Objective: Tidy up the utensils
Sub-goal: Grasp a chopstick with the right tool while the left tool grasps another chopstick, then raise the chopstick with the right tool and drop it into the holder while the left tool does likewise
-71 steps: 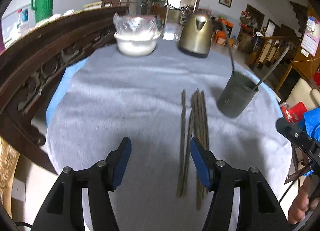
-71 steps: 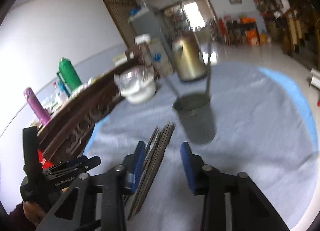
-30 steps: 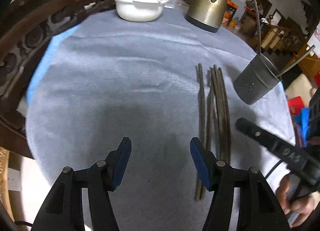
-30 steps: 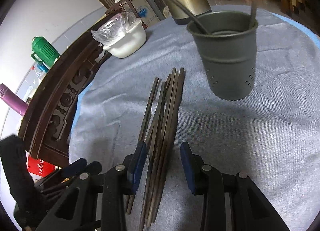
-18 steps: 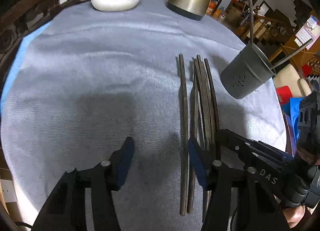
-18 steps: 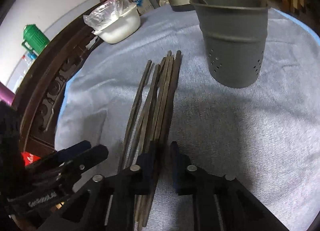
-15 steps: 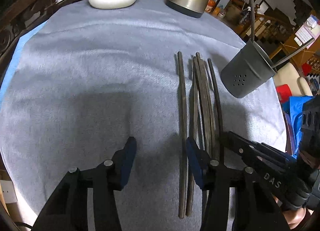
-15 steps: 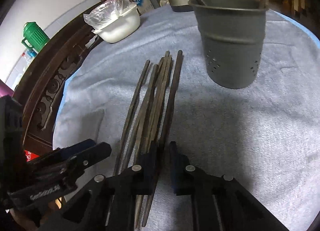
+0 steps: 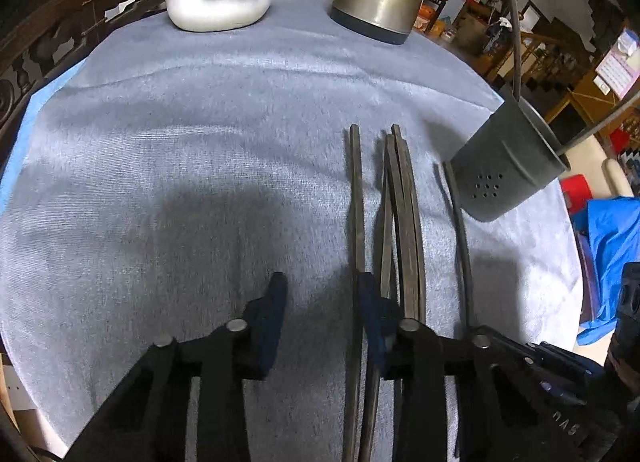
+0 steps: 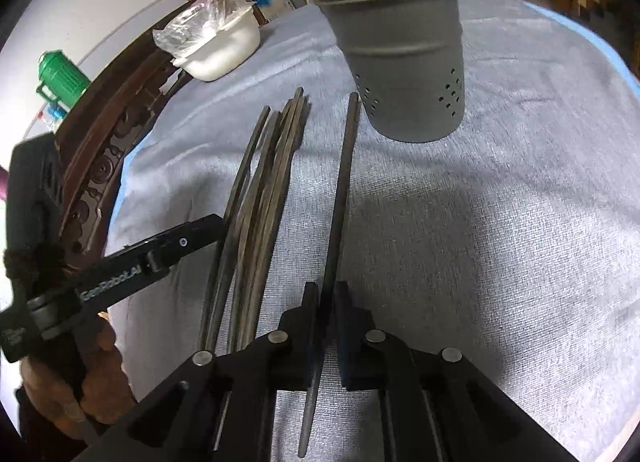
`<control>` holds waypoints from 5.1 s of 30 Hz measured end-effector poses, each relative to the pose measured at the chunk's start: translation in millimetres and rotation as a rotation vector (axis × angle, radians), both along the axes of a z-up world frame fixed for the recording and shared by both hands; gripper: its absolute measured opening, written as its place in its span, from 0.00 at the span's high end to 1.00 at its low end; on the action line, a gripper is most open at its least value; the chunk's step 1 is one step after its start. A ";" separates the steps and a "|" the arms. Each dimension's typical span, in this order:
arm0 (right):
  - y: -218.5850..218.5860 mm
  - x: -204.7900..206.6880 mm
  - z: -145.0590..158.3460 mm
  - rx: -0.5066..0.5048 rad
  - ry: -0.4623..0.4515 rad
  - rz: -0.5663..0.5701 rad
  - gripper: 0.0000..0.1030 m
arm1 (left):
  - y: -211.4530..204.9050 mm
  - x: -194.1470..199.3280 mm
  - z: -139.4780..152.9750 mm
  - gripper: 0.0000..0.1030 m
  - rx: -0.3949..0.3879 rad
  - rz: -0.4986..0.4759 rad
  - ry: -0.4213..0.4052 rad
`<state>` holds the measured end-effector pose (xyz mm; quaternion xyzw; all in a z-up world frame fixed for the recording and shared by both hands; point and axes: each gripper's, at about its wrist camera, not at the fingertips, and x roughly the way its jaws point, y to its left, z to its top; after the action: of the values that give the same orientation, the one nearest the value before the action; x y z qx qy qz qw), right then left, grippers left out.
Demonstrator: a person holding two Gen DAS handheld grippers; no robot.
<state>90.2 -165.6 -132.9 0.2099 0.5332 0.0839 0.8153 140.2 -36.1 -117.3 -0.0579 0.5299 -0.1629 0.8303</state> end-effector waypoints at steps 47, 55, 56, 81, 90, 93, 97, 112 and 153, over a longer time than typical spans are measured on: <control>-8.6 38.2 10.4 -0.076 0.084 0.025 0.74 | 28.0 22.5 2.9 0.81 -0.018 -0.024 0.105; 0.7 68.3 4.5 -0.163 0.073 -0.006 0.76 | 6.2 46.4 0.9 0.81 0.010 -0.057 0.102; 3.8 69.9 4.5 -0.174 0.075 -0.001 0.76 | 4.7 49.3 0.7 0.81 0.005 -0.061 0.100; -27.4 -8.8 163.1 0.044 -0.555 0.023 0.93 | 36.0 -18.6 181.6 0.95 -0.155 0.032 -0.426; -33.6 -22.3 196.5 0.047 -0.736 -0.035 0.93 | 28.8 -38.9 210.0 0.95 -0.177 0.022 -0.521; -38.1 -28.0 197.9 0.052 -0.765 -0.059 0.93 | 24.7 -44.5 215.5 0.95 -0.184 0.010 -0.527; -54.2 -28.3 214.7 0.053 -0.845 -0.120 0.93 | 18.5 -45.1 229.7 0.95 -0.191 -0.006 -0.551; -73.2 23.5 260.2 -0.173 -1.128 -0.407 0.93 | -32.4 -16.4 286.7 0.95 -0.256 -0.063 -0.667; -73.3 15.9 178.0 -0.155 -0.879 -0.326 0.88 | -48.8 -33.5 191.6 0.62 -0.151 -0.033 -0.472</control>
<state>106.1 -238.9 45.1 0.1741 0.1023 -0.0043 0.9794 106.7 -84.9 74.3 -0.0713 0.3086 -0.2247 0.9215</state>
